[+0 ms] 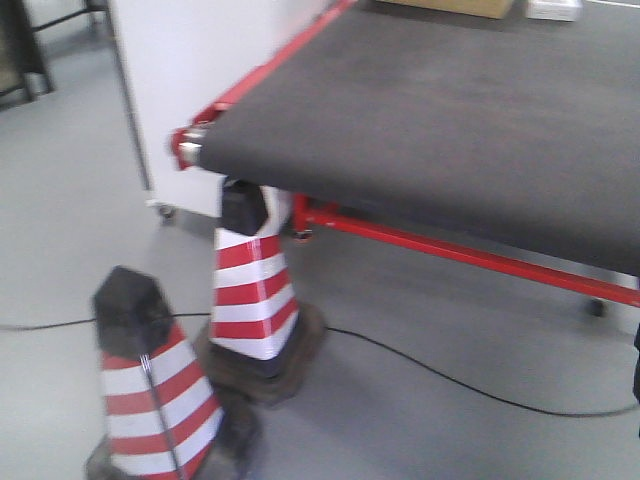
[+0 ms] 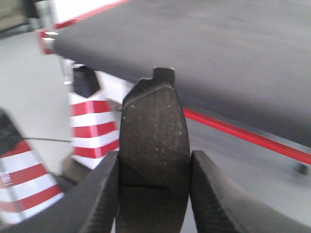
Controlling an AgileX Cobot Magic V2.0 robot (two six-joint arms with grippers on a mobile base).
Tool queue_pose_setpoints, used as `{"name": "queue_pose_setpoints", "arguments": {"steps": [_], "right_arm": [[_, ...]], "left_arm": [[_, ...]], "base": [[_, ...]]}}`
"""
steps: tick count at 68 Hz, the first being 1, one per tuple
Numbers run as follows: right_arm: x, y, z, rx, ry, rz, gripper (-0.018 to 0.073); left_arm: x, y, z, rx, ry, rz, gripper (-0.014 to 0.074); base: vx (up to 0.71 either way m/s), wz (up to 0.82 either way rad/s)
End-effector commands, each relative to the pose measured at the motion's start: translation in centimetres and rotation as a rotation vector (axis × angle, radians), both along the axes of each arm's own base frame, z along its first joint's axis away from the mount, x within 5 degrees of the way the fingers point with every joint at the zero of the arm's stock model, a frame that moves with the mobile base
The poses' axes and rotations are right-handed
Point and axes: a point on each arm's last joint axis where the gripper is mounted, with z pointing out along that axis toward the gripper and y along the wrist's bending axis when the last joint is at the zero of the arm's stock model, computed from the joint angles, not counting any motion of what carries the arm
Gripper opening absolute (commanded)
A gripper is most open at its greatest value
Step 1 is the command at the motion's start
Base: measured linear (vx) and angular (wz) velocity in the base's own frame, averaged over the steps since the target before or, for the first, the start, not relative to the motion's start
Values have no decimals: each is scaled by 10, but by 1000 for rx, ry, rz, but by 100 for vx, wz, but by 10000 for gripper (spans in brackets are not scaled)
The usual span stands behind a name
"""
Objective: Move and align brake pads A on conveyor
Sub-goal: 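Drive up to the black conveyor belt and position pads above it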
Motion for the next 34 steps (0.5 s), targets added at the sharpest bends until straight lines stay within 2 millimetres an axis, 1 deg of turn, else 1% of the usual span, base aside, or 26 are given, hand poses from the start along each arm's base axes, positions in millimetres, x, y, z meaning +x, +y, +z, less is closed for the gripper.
{"name": "queue_pose_setpoints", "arguments": {"steps": [1, 20, 27, 34], "right_arm": [[2, 1, 18, 9, -125, 14, -7], [2, 1, 18, 9, -125, 14, -7], [2, 1, 18, 9, -125, 14, -7], [2, 1, 18, 9, -125, 14, -7]], "left_arm": [[3, -1, 17, -29, -114, 3, -6], [3, -1, 17, -29, -114, 3, -6], [3, -1, 17, -29, -114, 3, -6], [3, -1, 17, -29, -114, 3, -6]], "base": [[11, -82], [10, -77], [9, -64], [10, -47]]}}
